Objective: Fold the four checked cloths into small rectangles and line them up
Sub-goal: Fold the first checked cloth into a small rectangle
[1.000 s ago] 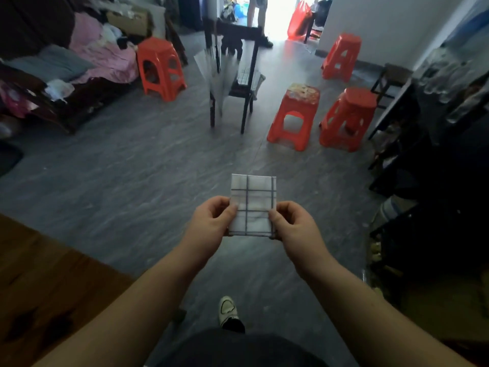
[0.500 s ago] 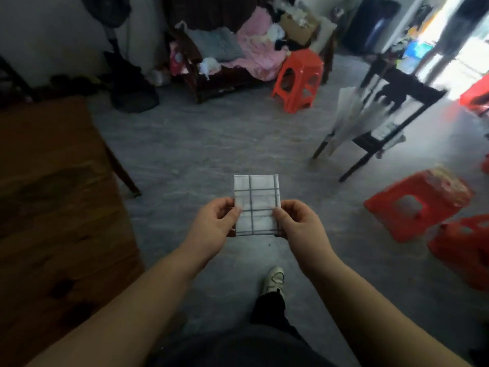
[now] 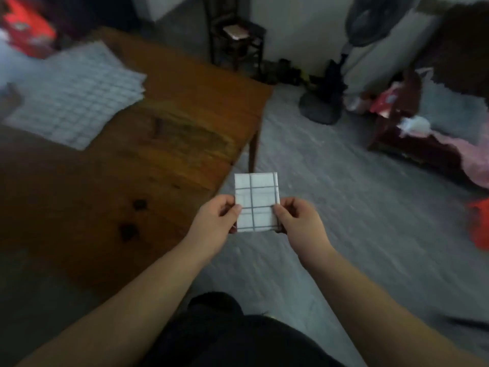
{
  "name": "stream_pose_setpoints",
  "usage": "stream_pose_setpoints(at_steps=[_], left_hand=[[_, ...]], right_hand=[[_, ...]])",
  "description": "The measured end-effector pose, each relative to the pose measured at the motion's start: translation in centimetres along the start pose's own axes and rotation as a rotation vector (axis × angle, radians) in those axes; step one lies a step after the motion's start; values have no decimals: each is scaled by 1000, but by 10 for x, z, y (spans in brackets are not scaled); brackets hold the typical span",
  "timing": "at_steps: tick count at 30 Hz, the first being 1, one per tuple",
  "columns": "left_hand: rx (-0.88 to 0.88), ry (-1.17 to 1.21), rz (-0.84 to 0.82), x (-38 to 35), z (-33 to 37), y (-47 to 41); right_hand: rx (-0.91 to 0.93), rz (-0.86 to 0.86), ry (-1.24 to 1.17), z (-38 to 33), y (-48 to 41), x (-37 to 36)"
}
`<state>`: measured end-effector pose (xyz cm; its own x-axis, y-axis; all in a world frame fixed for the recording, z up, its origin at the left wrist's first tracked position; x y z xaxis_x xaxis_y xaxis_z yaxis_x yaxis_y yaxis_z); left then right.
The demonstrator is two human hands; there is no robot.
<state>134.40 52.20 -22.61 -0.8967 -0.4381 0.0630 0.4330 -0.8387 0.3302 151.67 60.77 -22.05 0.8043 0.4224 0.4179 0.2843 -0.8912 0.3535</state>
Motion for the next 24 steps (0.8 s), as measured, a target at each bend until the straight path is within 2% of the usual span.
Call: stream_pose_setpoints(at_steps=[7,13,17,24], left_hand=[[56,94,416,86,-24,21],[157,361,624,151,-60,32],[180,352,777,185,-75,36],[438,366,993,197,-119,26]], right_hand=[[163,-407,196,-54,-42,-103],[285,-636,428,-91,-59,-198],[378,-782,580,-99,-69,-250],[388,-955,714,-82,-92,-314]])
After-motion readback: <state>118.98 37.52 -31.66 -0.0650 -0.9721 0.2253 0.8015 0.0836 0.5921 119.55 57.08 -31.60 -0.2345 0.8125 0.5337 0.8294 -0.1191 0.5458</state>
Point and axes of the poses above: each hand's wrist, its own y-axis away from the middle knuckle, its own x-axis out of the back of the hand, z = x × y, the point moved 4 cm from there along -y, towards the middle knuckle, and after that the axes turned 11 degrees about y, right-handed, at the moved point
